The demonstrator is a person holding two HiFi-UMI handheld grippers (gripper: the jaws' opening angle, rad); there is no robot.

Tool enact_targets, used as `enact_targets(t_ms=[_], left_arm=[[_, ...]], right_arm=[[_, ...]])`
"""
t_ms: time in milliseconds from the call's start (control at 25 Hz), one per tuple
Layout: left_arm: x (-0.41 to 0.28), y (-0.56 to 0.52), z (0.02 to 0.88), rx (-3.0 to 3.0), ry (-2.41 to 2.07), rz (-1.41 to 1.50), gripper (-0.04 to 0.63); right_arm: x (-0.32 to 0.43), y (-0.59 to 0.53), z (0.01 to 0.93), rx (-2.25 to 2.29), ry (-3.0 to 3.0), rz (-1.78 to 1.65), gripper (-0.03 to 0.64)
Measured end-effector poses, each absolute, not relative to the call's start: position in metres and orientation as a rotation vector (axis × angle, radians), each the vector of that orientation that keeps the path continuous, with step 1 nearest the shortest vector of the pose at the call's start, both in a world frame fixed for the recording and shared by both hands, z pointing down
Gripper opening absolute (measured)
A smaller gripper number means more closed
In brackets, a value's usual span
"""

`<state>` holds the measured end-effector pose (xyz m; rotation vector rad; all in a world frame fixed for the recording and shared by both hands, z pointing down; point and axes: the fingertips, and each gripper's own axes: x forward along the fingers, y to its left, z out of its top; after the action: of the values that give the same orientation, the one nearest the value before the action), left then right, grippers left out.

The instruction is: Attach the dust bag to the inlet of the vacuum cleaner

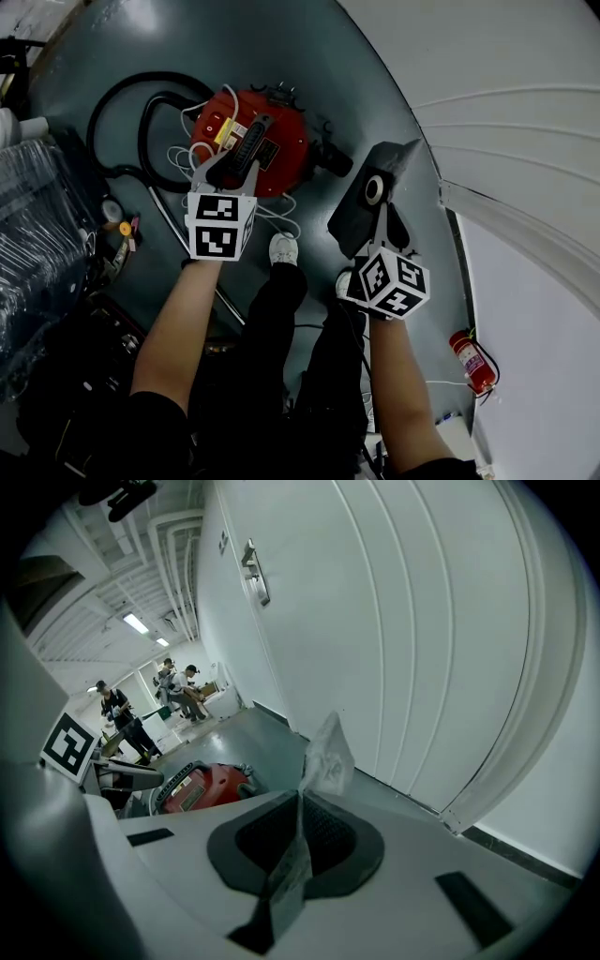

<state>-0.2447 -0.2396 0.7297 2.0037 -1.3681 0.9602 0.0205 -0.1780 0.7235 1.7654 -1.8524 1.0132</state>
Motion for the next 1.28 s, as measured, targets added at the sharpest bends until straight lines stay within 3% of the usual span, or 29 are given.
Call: enact_targets(t_ms=[120,320,560,600,640,1280], left_arm=[[-0.248,-0.245,0.743,2.035,-1.312,1.071,0.215],[-0.252,-0.251,0.76,2.022,-1.259,1.132,0.241],[-0.247,-0.249,0.776,2.014,-1.208,1.183,0.241],[-0.247,-0.249,0.778,2.01,-1.211,1.196,0.225],[-0.248,-0.25,0.779,2.002,-1.215,1.209,0.158],[-0.25,-0.248,0.779,2.01,-1.21,1.159,0.155]], right_arm=[[0.019,-0.18,0.729,1.762,-1.842,1.008,0.011],[0.016,-0.185,0.739,1.748,-1.831,1.005,0.011],[0.014,-0.187,0.757,1.739,-1.803,1.016,0.011],[0.015,-0.186,0.76,1.738,-1.796,1.018,0.011],[0.015,-0.186,0.763,1.736,-1.79,1.02,0.011],[-0.009,-0.194,0.809,1.845,-1.665,1.24,0.011]])
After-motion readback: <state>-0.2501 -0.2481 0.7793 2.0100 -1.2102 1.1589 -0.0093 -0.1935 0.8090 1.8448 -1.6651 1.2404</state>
